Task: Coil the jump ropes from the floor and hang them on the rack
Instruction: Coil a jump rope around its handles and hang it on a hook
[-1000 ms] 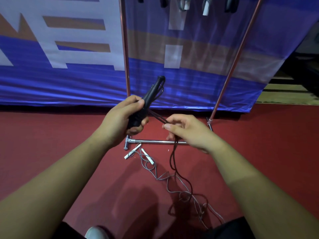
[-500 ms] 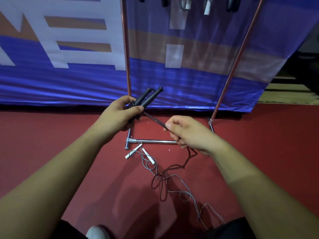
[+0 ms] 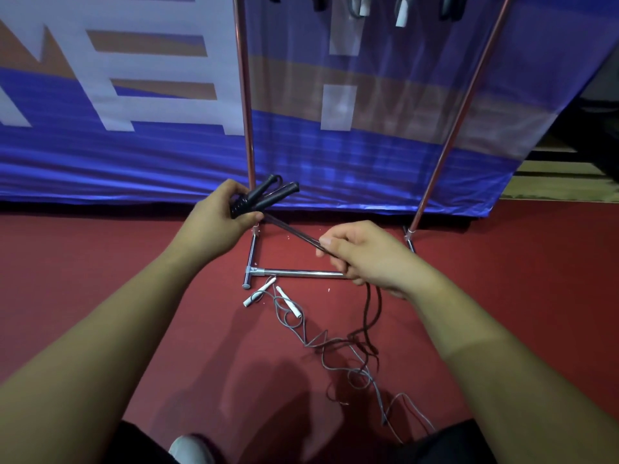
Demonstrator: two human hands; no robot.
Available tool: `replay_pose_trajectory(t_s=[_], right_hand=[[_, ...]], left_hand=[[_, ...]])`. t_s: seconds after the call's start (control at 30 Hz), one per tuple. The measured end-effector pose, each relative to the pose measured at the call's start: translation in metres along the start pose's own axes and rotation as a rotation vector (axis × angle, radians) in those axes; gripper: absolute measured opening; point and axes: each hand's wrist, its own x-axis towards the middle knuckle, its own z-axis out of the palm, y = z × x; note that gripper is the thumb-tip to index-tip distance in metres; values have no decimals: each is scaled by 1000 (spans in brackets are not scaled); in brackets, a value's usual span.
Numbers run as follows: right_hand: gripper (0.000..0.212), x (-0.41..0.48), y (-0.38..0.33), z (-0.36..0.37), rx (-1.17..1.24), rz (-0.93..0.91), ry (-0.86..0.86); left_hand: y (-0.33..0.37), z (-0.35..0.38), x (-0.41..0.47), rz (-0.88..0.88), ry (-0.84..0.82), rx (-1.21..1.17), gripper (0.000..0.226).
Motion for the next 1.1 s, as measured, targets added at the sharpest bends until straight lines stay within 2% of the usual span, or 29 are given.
replay_pose_trajectory(t_s=[0.07,0.17,0.27,0.4,0.47,0.6,0.73,0.8,0.87,0.93,1.0,1.1], right_hand=[[21,-1,-5,-1,81,8,-3],[10,-5,-11,-2,30,-41,15],[8,-4,-11,-4,-44,-95,177],[7,0,-6,-11,-86,-171,316],[6,1,0,-17,-107,-174,342],[9,7,13,-32,-39,-172,380],[6,10,23,-39,8,-180,269],[5,13,29,-38,-79,-177,202],[17,15,31,-35,-119,-154,152],[18,16,31,-33,-117,-143,114],[20,16,29,-29,-91,-142,70],[22,14,26,-18,35,-137,64]], left_hand=[[5,1,-3,45,21,98,28],[5,6,-5,136,-11,319,36],[5,15,-11,182,-234,465,42],[20,38,-29,329,-529,552,34],[29,43,-35,379,-575,472,41],[35,35,-35,451,-586,289,32],[37,25,-37,481,-626,33,30],[40,21,-40,410,-655,-178,23],[42,19,-41,309,-662,-409,15],[41,18,-40,211,-602,-573,17],[41,19,-37,127,-530,-676,34],[44,20,-34,89,-440,-762,30]])
